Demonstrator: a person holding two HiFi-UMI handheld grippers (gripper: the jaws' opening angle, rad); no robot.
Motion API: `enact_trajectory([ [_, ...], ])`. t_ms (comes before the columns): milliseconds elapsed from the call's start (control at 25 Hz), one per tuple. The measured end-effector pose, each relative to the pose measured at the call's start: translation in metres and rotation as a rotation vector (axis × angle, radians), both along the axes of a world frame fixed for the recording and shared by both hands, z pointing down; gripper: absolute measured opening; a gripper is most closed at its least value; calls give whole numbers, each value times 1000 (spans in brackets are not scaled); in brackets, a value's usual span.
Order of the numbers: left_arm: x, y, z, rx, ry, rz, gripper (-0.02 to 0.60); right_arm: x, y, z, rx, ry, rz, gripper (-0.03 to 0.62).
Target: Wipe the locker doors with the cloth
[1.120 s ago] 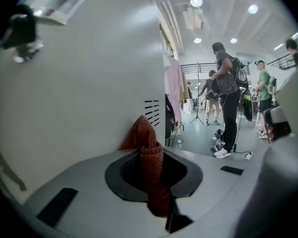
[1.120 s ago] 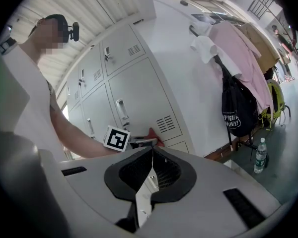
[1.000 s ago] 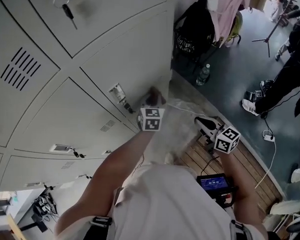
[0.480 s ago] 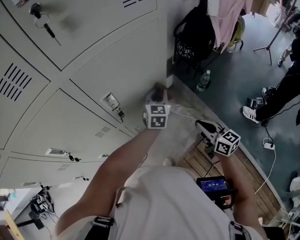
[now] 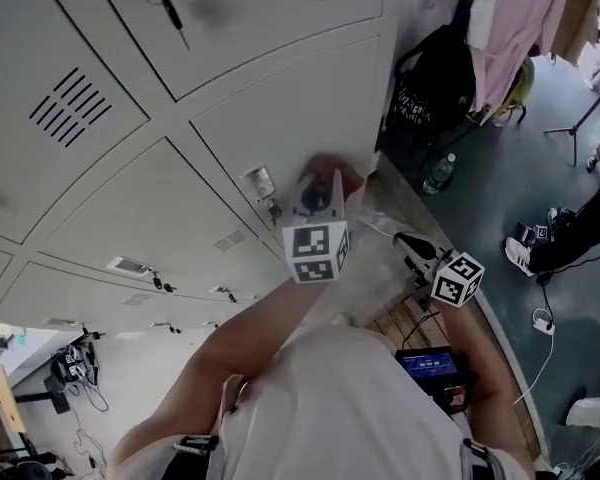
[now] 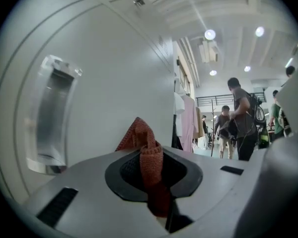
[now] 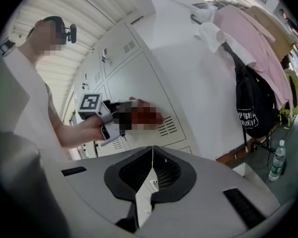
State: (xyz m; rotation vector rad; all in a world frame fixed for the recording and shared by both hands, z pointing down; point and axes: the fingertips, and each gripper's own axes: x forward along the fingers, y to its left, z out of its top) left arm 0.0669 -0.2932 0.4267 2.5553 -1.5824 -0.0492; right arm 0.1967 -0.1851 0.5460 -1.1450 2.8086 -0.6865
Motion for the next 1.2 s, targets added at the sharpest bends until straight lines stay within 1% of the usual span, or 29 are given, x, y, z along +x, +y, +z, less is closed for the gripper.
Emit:
enact_trajectory([
  [40,-12,5,-10,3,25,-12,38,-5,-3,0,-1,-1,-14,17],
  [120,-33,13,-26,12,52,-22,38,-18,-7,1,-1,-1,-49,17],
  [240,-66,24,-38,18,70,-51,38,-41,-11,1,5,8,-106,17],
  [360,-102,39,-39,23,77,-96,38,-55,-13,0,3,7,-135,17],
  [440,-123,48,-38,44,51,-114,38,-60,-13,1,2,7,-146,17],
  [520,-137,60,-39,95,-17,-130,38,-65,-12,2,0,9,-155,17],
  [600,-149,73,-40,137,-57,-168,38,-68,-10,2,-2,10,-159,17],
  [720,-163,90,-51,187,-63,-220,38,-72,-7,1,2,11,-160,17],
  [880,-171,110,-79,262,-44,-236,38,-71,-5,0,4,11,-153,17],
  [920,-171,113,-84,269,-33,-238,38,-70,-4,0,3,10,-150,17],
  [960,-170,114,-85,259,-15,-236,38,-68,-2,1,2,10,-146,17],
  [1000,-167,112,-81,226,12,-230,38,-66,-1,1,0,9,-142,17],
  [1080,-159,100,-62,124,73,-209,37,-64,2,1,-1,8,-133,17],
  [1120,-157,94,-53,90,83,-202,37,-64,2,1,1,6,-130,17],
  [1160,-156,92,-48,84,66,-199,37,-64,3,0,4,3,-129,17],
  [1200,-158,94,-45,102,26,-202,38,-64,4,-1,8,1,-130,17],
])
